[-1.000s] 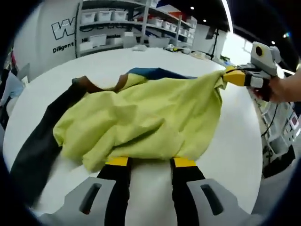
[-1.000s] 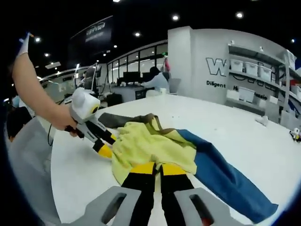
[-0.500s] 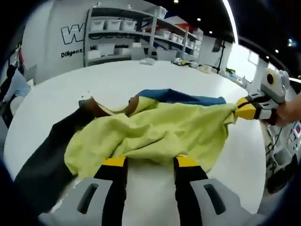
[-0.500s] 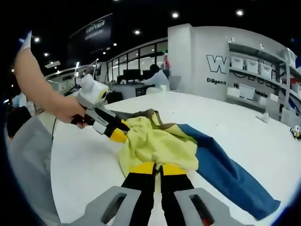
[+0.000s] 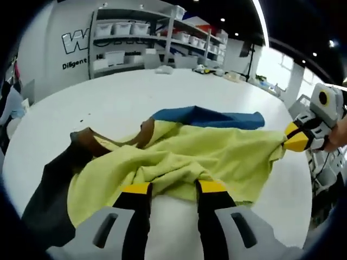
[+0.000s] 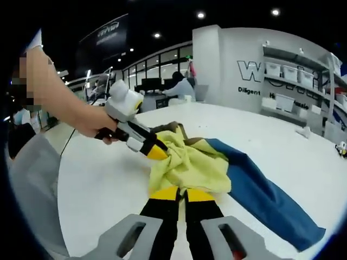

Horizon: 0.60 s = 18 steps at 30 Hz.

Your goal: Fold the garment on the visible template until the final outline fits inside the template.

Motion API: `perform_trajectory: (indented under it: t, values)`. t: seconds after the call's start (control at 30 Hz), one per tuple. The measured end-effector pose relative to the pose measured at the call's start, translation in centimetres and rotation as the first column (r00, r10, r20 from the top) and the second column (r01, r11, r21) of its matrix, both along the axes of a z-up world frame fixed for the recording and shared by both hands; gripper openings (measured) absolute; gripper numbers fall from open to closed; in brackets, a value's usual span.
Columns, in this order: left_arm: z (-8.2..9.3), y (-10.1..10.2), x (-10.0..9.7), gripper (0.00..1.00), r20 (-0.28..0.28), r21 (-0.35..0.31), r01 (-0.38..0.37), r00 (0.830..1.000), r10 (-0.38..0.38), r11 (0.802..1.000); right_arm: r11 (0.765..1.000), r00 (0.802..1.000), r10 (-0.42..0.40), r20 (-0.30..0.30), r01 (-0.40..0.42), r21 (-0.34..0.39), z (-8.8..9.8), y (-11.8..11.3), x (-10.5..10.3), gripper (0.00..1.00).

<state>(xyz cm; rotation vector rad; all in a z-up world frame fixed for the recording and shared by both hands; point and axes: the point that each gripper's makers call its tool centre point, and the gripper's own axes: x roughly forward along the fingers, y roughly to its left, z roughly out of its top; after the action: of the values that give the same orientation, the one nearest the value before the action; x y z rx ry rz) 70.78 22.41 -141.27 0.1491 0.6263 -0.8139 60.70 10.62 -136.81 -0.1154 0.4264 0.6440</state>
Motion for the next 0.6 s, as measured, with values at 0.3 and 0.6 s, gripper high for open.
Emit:
perform_trajectory:
  t: [0.3, 0.6]
  values:
    - [2.3, 1.2, -2.4, 0.25, 0.03, -0.047, 0.017, 0.999, -0.015, 0.999, 1.0, 1.0, -0.007, 0.003, 0.007, 0.011, 0.0, 0.2, 0.3, 0.0]
    - [-0.7, -0.7, -2.3, 0.28, -0.049, -0.003, 0.034, 0.998, -0.034, 0.999, 1.0, 1.0, -0.008, -0.004, 0.008, 0.003, -0.2, 0.0, -0.1, 0.0]
